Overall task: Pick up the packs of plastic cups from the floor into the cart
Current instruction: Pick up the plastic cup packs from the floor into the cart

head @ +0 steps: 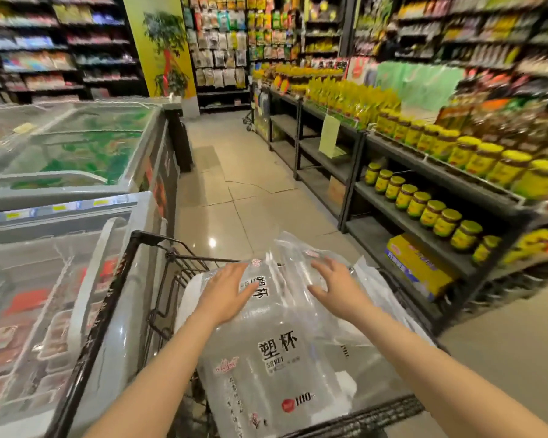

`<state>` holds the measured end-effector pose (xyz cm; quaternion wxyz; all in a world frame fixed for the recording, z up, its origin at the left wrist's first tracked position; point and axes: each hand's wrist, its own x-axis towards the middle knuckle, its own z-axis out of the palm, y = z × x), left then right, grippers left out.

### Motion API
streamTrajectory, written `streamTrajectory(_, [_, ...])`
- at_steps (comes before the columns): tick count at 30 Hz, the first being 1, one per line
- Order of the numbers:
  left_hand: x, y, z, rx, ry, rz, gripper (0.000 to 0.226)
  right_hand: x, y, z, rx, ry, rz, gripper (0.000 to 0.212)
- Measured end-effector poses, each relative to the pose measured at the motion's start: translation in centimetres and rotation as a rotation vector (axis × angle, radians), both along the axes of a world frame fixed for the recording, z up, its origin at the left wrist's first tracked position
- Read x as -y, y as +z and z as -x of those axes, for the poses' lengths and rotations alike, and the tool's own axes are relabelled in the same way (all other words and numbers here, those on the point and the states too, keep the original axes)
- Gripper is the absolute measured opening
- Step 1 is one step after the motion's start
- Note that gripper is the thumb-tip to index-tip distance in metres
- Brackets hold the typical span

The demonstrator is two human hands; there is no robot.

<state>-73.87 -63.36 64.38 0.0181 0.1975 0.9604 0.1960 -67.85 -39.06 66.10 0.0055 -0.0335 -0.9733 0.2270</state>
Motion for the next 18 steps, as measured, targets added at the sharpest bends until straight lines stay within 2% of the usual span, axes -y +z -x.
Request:
streamTrajectory(9, [-18.9,4.5,-2.3,-0.146,-0.423,-0.034,0.061,-14.4,2.3,-11.2,-0.146,-0.35,-0.104,0.059])
streamTrajectory(12, [-25.6,5.1,-5.3,-0.18,-0.558,-0.057,0.067,-19.1,2.9,-16.8,-0.166,-0.469,-0.12,0.06])
streamTrajectory(18, [-39.2,6.0,-14.8,-0.296,-0.81,-0.098,0.061,-28.2,3.4,-29.6,-0.194,-0.701,-0.106,0.06])
